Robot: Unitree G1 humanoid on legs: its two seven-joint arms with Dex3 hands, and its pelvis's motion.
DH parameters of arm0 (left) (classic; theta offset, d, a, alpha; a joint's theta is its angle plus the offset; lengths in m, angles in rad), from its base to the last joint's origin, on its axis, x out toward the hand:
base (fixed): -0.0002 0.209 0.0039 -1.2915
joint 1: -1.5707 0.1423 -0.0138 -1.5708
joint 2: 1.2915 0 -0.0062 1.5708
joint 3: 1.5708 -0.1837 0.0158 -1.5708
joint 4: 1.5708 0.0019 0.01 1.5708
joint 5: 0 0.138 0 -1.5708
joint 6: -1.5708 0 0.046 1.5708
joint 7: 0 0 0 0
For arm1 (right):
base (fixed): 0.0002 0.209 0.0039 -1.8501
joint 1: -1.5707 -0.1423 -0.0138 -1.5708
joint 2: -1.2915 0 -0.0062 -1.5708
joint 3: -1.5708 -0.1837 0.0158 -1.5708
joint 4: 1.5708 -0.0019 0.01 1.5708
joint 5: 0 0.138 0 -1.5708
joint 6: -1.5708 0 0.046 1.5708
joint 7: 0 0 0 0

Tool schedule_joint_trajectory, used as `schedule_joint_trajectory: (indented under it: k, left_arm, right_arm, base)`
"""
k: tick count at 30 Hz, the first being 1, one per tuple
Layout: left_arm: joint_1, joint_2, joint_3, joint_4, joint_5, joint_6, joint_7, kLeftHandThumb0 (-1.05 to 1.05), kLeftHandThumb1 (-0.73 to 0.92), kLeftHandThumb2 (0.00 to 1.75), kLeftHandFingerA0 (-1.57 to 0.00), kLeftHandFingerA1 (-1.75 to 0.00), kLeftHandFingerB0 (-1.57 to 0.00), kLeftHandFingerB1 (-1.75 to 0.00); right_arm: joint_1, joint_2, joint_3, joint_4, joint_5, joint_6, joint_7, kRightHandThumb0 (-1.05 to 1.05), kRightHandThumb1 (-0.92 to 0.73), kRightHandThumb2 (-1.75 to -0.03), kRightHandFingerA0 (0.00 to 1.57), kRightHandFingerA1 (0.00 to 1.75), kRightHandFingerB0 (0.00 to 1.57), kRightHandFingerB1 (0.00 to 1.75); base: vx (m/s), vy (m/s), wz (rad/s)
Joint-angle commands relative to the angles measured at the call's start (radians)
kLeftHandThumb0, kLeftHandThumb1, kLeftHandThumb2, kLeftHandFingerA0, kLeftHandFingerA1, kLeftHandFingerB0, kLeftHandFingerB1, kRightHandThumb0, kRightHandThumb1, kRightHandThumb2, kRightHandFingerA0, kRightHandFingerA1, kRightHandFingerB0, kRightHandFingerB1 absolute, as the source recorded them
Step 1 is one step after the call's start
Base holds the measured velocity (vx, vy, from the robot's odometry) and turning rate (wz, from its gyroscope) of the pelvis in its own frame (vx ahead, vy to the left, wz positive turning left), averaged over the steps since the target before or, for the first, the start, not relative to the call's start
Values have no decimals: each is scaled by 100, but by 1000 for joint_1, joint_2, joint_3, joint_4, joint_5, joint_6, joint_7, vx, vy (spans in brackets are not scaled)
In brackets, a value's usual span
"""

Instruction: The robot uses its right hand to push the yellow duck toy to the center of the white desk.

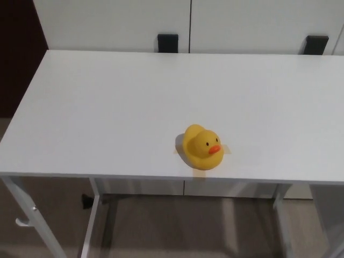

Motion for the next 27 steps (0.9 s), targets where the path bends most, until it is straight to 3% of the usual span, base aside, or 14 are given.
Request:
schedule_joint_trajectory:
  k: [1,4,10,16,17,19,20,23,24,27]
  left_arm:
    - [-7,40,23,-2,-14,-28,1,-16,64,75,-86,-78,-87,-68]
    - [-10,43,25,-4,-14,-25,0,-15,61,80,-86,-77,-85,-66]
    - [-10,45,24,-4,-9,-28,2,-14,62,81,-86,-74,-85,-65]
    - [-23,36,24,-1,-8,-28,3,-16,67,72,-86,-74,-87,-64]
    - [-21,36,23,-3,-7,-31,1,-13,61,85,-84,-74,-87,-66]
    - [-19,36,22,-6,-7,-34,-1,-13,61,85,-84,-74,-87,-66]
    - [-19,36,24,-4,-9,-30,-4,-14,64,71,-81,-71,-87,-67]
    - [-21,35,24,2,-7,-22,-2,-15,66,71,-82,-69,-83,-64]
    - [-22,34,28,1,-10,-23,-3,-14,63,79,-88,-80,-87,-68]
    - [-23,34,33,0,-14,-25,-4,-14,63,79,-88,-80,-87,-68]
  right_arm:
    - [-41,-48,39,328,173,-197,450,-8,-26,-112,102,58,81,57]
    - [-54,-61,47,376,187,-184,524,-9,-33,-109,108,63,81,58]
    - [-68,-70,46,422,194,-183,537,-11,-36,-104,110,63,79,57]
    - [-107,-92,53,453,211,-162,575,-13,-35,-106,108,64,79,58]
    - [-108,-96,56,461,211,-160,581,-11,-37,-100,107,62,79,57]
    - [-109,-99,59,470,211,-162,585,-11,-37,-100,107,62,79,57]
    - [-103,-101,63,468,212,-158,593,-12,-38,-100,106,61,79,56]
    - [-98,-108,68,483,222,-150,611,-15,-39,-94,106,62,78,57]
    - [-100,-109,68,487,225,-148,612,-15,-43,-91,107,61,77,57]
    - [-102,-112,72,494,232,-150,615,-15,-43,-91,107,61,77,57]
  base:
    - [0,0,0]
    - [0,0,0]
    - [0,0,0]
    - [0,0,0]
    - [0,0,0]
    - [0,0,0]
    - [0,0,0]
    - [0,0,0]
    - [0,0,0]
    - [0,0,0]
